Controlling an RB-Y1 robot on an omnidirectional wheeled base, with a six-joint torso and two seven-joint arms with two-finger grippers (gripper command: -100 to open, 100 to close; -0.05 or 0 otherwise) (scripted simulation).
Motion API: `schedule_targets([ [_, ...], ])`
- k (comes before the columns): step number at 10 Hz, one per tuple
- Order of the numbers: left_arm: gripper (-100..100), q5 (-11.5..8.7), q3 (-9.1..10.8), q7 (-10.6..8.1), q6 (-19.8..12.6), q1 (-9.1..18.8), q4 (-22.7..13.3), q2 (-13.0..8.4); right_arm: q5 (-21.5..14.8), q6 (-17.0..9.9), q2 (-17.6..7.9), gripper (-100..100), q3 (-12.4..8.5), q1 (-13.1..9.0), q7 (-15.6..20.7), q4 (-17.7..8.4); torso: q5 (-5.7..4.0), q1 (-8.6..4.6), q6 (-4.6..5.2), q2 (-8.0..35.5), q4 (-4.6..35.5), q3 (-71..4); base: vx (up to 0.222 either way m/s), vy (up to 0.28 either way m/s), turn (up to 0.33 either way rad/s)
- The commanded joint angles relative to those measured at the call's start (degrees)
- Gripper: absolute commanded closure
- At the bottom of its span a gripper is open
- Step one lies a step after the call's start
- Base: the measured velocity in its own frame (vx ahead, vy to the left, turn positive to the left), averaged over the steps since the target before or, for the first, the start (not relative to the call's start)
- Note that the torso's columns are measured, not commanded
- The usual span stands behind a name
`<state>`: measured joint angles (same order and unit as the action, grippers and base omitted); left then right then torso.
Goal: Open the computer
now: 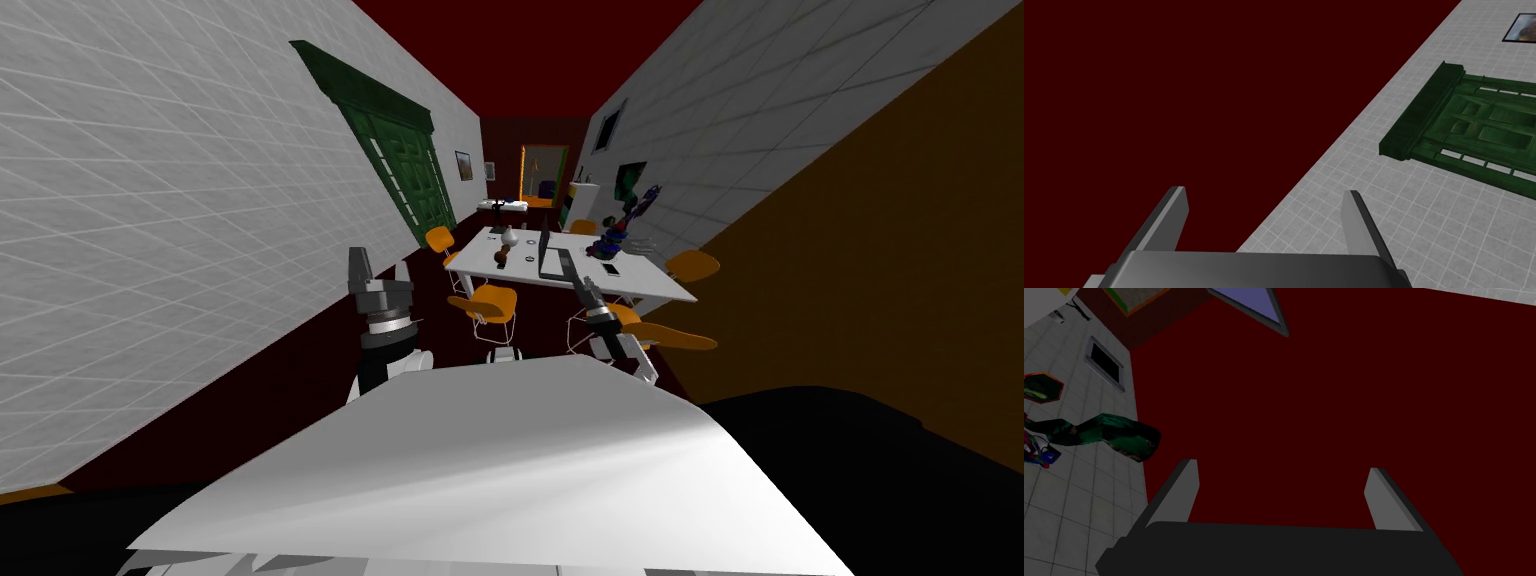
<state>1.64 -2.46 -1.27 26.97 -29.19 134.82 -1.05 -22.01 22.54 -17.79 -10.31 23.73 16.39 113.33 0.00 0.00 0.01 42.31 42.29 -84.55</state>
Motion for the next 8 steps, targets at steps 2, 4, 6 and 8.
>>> schedule_targets([
  [2,0,0.0,0.0,0.0,0.0,0.0,0.0,0.0,-6.17,-3.89,-4.69,-100,-3.61,-2.2,4.58,-5.21,0.01,0.02,-0.02,-0.1,-0.02,-0.06,0.019,0.119,0.088],
  [4,0,0.0,0.0,0.0,0.0,0.0,0.0,0.0,-9.76,-5.91,-7.15,-100,-5.49,-3.52,7.15,-8.34,-0.01,-0.03,-0.01,-0.03,-0.01,-0.02,0.006,0.115,0.112],
  [6,0,0.0,0.01,0.0,0.0,0.0,0.0,0.0,-11.33,-6.94,-8.36,-100,-6.39,-4.24,8.43,-10.24,-0.02,-0.08,0.02,0.03,0.01,0.02,0.007,0.079,0.043],
  [8,0,0.0,0.0,0.0,0.0,0.0,0.0,0.0,-12.82,-7.97,-9.55,-100,-7.26,-4.99,9.7,-12.05,0.0,0.02,-0.03,-0.03,-0.01,-0.02,0.004,0.082,0.1],
])
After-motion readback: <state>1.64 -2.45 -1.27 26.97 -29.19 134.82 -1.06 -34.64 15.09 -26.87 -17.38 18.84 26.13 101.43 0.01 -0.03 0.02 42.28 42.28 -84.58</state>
